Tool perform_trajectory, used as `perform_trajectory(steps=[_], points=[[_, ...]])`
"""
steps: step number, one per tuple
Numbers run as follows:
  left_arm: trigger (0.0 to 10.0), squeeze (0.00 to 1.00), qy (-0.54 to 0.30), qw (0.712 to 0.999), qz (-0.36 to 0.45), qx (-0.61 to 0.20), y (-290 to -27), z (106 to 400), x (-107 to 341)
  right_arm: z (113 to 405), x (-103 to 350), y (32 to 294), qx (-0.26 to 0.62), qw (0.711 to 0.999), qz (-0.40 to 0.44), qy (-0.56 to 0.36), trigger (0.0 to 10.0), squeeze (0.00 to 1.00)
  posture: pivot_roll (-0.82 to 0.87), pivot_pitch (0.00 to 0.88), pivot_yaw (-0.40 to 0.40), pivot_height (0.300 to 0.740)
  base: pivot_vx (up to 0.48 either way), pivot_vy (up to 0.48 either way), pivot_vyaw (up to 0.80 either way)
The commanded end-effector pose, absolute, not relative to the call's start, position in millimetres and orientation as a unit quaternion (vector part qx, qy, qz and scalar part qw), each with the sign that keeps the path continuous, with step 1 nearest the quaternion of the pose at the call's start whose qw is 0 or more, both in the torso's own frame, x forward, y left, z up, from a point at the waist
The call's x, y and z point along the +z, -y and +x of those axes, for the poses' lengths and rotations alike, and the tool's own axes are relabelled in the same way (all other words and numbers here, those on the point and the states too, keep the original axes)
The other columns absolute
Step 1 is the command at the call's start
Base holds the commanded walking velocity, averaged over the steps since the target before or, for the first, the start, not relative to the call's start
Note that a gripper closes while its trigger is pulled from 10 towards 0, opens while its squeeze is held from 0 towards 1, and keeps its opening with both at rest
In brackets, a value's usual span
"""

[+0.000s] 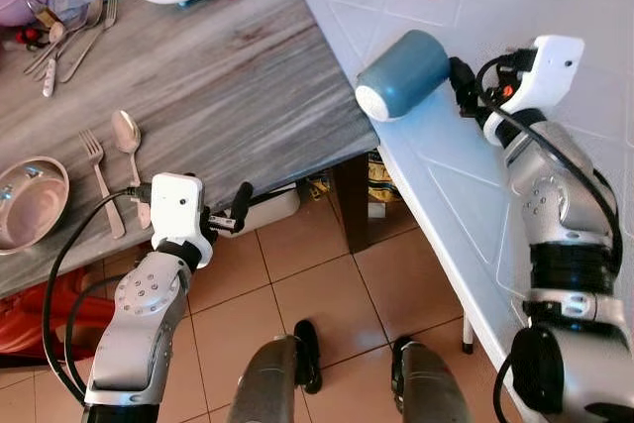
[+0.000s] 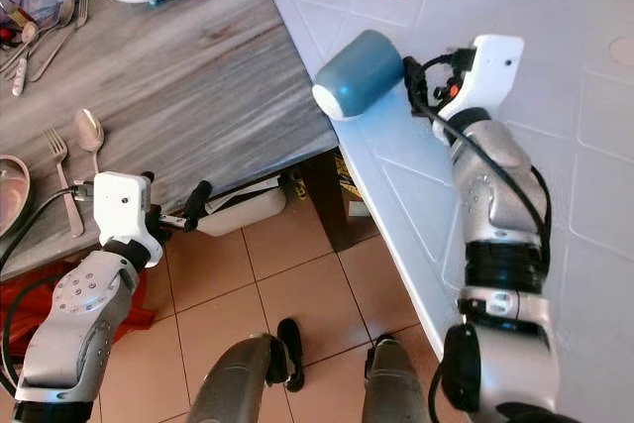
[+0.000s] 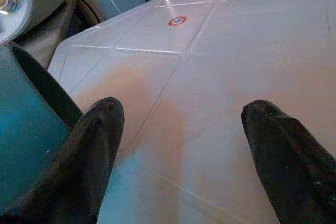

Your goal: Setting the table

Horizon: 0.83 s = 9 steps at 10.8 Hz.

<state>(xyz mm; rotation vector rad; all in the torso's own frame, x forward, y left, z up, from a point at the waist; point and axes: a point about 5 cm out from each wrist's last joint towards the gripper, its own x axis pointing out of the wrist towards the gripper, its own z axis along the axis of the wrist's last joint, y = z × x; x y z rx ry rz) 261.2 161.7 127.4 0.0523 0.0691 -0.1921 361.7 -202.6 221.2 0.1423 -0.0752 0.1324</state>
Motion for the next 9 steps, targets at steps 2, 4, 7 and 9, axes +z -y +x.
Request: perform_trajectory(steps=[2, 4, 7, 9], points=[[10.0, 0.0, -0.039, 0.995, 0.019, -0.087, -165.8, 258.7, 127.2, 359.4, 217.5, 193.3, 0.081, 0.994, 0.071, 0.031, 10.0, 0.0, 0.04, 0.305, 0.182, 0.74, 0.0, 0.0, 0.0], [10.0, 0.0, -0.028, 0.995, 0.003, -0.099, -162.9, 259.3, 132.7, 358.7, 219.0, 189.9, 0.085, 0.993, 0.075, 0.034, 10.0, 0.0, 0.04, 0.303, 0.176, 0.74, 0.0, 0.0, 0.0], [10.0, 0.0, -0.027, 0.995, -0.003, -0.101, -160.2, 259.6, 132.8, 356.8, 222.0, 180.8, 0.118, 0.99, 0.073, 0.039, 10.0, 0.0, 0.04, 0.301, 0.168, 0.74, 0.0, 0.0, 0.0], [10.0, 0.0, -0.027, 0.995, -0.005, -0.1, -160.4, 259.5, 132.8, 352.1, 220.3, 182.8, 0.114, 0.991, 0.055, 0.041, 10.0, 0.0, 0.03, 0.299, 0.163, 0.74, 0.0, 0.0, 0.0]])
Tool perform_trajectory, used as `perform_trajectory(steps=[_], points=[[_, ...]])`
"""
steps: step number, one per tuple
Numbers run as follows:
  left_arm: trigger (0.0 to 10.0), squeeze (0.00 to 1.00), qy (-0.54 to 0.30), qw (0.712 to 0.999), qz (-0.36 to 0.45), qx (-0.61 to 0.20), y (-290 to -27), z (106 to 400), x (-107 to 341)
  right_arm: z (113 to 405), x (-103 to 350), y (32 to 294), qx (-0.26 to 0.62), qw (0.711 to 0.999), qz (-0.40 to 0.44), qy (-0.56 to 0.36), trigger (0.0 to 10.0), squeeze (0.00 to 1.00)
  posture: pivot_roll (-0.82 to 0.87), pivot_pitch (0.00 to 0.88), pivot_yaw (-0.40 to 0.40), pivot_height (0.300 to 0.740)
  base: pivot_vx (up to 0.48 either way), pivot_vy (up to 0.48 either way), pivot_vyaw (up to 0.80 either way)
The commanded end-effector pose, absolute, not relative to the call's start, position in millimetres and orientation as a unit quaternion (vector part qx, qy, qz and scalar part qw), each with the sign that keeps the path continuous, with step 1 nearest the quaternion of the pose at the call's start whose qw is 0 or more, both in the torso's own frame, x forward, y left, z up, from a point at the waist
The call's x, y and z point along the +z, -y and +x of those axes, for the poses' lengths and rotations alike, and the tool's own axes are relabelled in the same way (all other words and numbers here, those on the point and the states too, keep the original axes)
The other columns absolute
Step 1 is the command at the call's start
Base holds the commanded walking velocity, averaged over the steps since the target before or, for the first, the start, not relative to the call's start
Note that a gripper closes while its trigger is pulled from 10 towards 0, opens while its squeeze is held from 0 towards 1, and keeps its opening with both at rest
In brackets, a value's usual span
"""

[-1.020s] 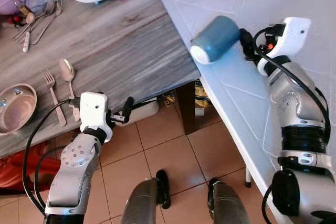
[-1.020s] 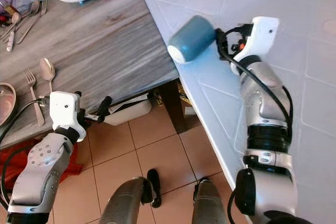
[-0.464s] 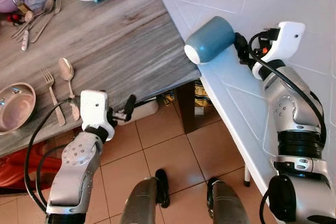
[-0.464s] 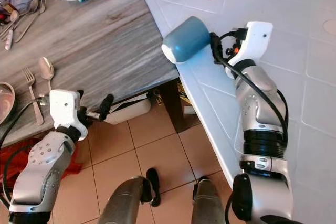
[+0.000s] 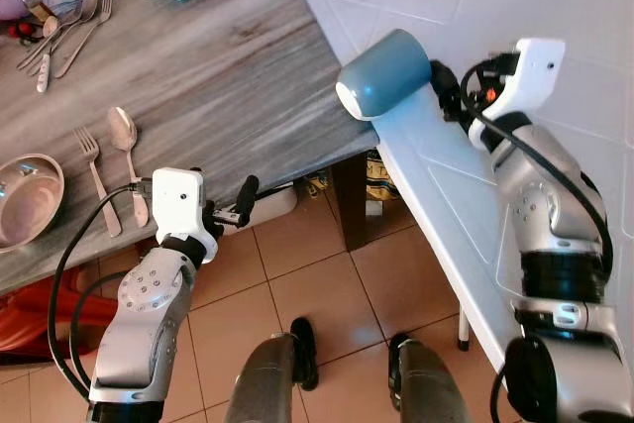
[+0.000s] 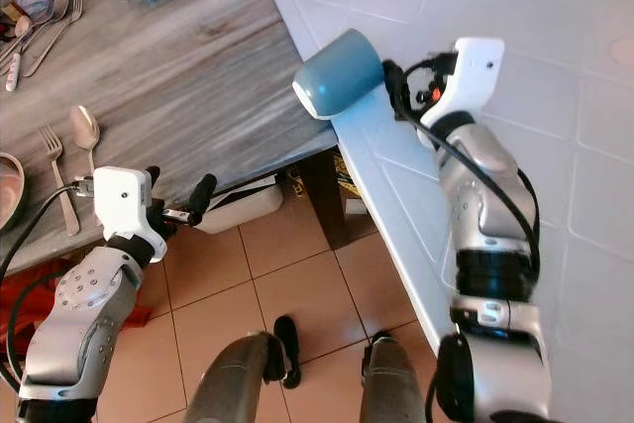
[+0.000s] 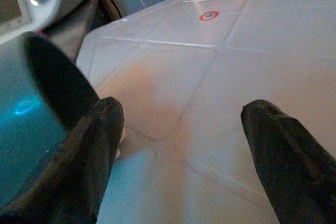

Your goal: Setting the table

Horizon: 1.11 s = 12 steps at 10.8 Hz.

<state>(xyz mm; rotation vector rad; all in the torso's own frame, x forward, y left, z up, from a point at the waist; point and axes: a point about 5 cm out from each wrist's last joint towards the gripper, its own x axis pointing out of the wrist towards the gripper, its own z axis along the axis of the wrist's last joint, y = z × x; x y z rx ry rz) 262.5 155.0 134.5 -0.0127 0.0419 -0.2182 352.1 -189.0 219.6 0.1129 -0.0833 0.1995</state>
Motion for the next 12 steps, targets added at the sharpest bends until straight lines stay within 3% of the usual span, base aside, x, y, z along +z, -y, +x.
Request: perform_trajectory(steps=[1, 4, 7, 12], points=[[10.0, 0.0, -0.027, 0.995, -0.006, -0.1, -160.3, 259.6, 132.6, 348.1, 219.3, 185.5, 0.102, 0.993, 0.041, 0.046, 10.0, 0.0, 0.03, 0.299, 0.162, 0.74, 0.0, 0.0, 0.0], [10.0, 0.0, -0.026, 0.995, -0.007, -0.099, -160.1, 260.6, 132.3, 336.1, 215.3, 190.1, 0.066, 0.996, 0.015, 0.063, 10.0, 0.0, 0.03, 0.291, 0.158, 0.74, 0.0, 0.0, 0.0], [10.0, 0.0, -0.024, 0.995, -0.009, -0.099, -159.8, 262.0, 132.1, 322.6, 214.7, 183.0, 0.083, 0.992, -0.026, 0.086, 10.0, 0.0, 0.02, 0.285, 0.153, 0.74, 0.0, 0.0, 0.0], [10.0, 0.0, -0.025, 0.995, -0.006, -0.096, -160.0, 260.9, 131.4, 325.6, 221.7, 181.1, 0.201, 0.974, -0.053, 0.09, 10.0, 0.0, 0.03, 0.29, 0.154, 0.74, 0.0, 0.0, 0.0]])
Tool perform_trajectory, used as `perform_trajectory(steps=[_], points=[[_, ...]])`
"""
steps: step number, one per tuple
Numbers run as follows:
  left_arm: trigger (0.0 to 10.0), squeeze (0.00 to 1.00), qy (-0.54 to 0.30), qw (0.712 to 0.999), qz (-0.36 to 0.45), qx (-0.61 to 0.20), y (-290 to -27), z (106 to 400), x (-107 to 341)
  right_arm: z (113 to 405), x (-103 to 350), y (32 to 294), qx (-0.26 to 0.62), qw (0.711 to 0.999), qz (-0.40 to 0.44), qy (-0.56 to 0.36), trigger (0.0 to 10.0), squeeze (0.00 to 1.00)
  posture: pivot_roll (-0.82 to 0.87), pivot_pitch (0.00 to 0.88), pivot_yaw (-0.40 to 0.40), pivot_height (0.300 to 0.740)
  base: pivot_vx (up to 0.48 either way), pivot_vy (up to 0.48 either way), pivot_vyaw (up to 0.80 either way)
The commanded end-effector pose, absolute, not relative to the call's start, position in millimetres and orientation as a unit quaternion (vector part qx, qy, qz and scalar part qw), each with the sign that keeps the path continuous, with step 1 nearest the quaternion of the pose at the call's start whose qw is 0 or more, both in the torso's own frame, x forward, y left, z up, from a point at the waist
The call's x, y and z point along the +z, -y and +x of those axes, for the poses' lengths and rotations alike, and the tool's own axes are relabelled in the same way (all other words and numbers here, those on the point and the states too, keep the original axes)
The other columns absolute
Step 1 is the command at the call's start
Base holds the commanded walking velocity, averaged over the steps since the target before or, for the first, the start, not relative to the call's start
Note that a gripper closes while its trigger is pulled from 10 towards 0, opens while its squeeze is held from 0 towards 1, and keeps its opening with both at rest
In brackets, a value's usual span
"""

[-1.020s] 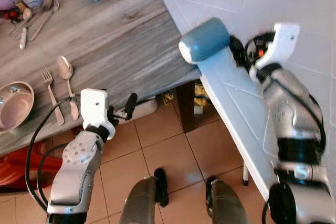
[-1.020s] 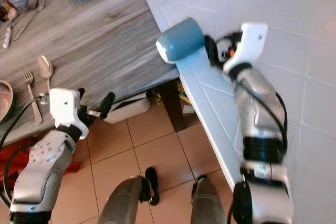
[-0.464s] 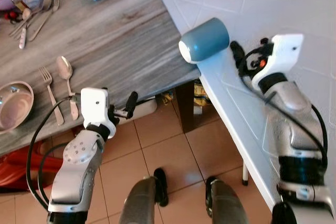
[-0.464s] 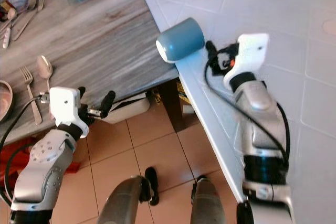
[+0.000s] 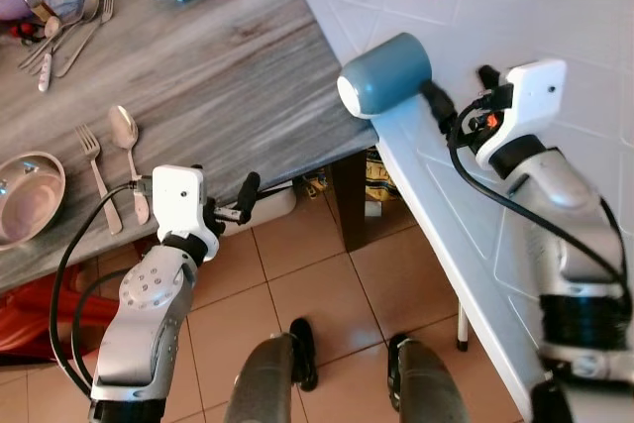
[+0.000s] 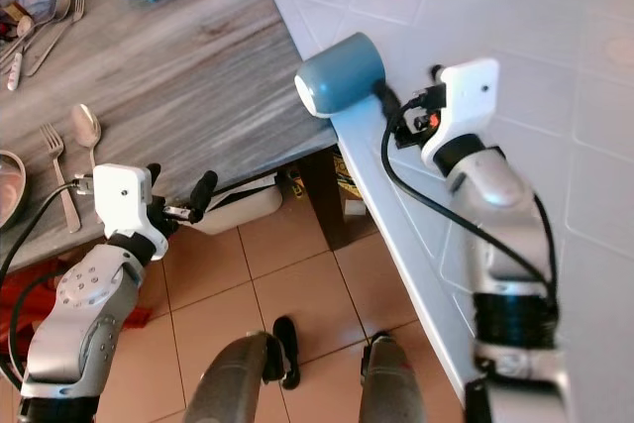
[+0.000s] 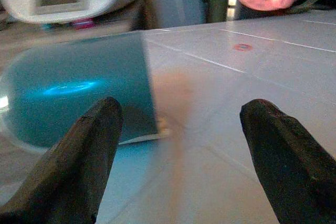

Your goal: Setting the table

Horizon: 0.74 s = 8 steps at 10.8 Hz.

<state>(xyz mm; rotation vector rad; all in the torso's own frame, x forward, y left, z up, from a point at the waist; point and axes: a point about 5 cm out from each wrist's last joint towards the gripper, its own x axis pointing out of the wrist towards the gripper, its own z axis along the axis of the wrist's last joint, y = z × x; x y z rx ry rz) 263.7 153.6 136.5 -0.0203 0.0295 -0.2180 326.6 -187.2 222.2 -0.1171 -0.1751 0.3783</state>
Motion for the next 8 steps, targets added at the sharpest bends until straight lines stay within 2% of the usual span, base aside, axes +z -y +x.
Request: perform_trajectory(steps=[1, 4, 8], points=[[10.0, 0.0, -0.026, 0.995, -0.005, -0.096, -159.8, 260.8, 131.1, 328.7, 223.8, 183.2, 0.225, 0.968, -0.065, 0.088, 10.0, 0.0, 0.03, 0.292, 0.154, 0.74, 0.0, 0.0, 0.0], [10.0, 0.0, -0.028, 0.995, -0.003, -0.092, -160.4, 259.5, 130.7, 332.1, 226.3, 180.8, 0.304, 0.945, -0.089, 0.078, 10.0, 0.0, 0.03, 0.301, 0.152, 0.74, 0.0, 0.0, 0.0], [10.0, 0.0, -0.037, 0.996, 0.004, -0.085, -165.6, 252.7, 129.3, 347.5, 236.3, 188.0, 0.326, 0.93, -0.146, 0.083, 10.0, 0.0, 0.06, 0.325, 0.162, 0.74, 0.0, 0.0, 0.0]])
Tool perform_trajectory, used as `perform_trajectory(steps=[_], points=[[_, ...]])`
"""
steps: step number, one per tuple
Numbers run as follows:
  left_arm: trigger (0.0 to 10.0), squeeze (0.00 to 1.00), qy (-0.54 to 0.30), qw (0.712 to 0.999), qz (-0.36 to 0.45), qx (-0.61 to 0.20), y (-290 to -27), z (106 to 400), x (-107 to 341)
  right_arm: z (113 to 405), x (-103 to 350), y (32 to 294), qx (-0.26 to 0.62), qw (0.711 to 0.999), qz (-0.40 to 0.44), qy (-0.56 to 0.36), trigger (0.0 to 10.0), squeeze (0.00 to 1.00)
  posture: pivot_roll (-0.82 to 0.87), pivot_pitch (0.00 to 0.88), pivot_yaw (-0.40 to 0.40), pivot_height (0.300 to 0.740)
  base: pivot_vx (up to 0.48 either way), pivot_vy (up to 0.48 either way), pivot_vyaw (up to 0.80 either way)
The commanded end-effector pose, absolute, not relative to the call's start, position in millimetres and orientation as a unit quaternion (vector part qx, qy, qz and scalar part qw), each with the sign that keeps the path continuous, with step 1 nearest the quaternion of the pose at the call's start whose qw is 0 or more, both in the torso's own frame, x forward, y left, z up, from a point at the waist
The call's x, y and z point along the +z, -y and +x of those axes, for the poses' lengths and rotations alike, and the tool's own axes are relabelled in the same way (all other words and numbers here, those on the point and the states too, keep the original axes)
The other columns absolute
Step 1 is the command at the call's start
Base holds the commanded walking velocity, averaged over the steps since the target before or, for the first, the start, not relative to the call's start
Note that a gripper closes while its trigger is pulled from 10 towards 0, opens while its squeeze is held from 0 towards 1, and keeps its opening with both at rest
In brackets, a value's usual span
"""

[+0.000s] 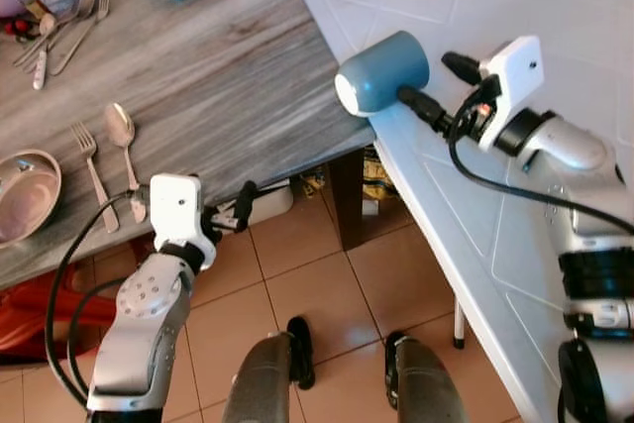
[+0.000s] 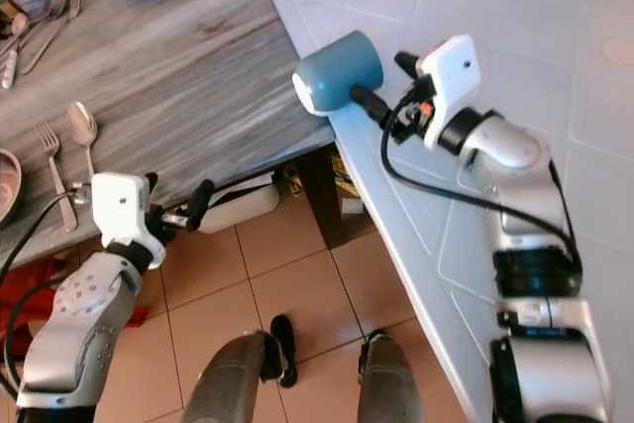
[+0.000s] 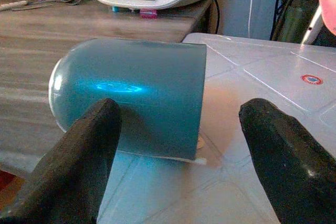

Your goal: Setting the table

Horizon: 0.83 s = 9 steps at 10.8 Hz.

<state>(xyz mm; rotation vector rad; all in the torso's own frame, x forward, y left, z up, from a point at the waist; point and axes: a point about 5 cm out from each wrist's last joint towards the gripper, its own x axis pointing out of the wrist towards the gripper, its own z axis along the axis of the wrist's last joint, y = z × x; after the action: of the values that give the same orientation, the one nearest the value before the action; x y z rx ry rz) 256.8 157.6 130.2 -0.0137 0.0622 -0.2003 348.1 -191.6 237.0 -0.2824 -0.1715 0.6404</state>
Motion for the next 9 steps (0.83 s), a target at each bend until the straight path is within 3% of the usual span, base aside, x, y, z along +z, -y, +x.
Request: perform_trajectory(steps=[1, 5, 9], points=[[10.0, 0.0, -0.039, 0.996, 0.006, -0.085, -166.4, 252.5, 129.1, 349.2, 237.6, 189.8, 0.327, 0.929, -0.151, 0.085, 10.0, 0.0, 0.06, 0.329, 0.167, 0.74, 0.0, 0.0, 0.0], [10.0, 0.0, -0.045, 0.995, 0.01, -0.09, -166.6, 250.0, 129.5, 359.4, 244.0, 190.5, 0.34, 0.925, -0.138, 0.095, 10.0, 0.0, 0.07, 0.351, 0.179, 0.74, 0.0, 0.0, 0.0], [10.0, 0.0, -0.052, 0.995, 0.017, -0.083, -169.8, 247.2, 129.4, 364.2, 240.8, 168.6, 0.416, 0.899, -0.108, 0.088, 10.0, 0.0, 0.08, 0.356, 0.175, 0.74, 0.0, 0.0, 0.0]])
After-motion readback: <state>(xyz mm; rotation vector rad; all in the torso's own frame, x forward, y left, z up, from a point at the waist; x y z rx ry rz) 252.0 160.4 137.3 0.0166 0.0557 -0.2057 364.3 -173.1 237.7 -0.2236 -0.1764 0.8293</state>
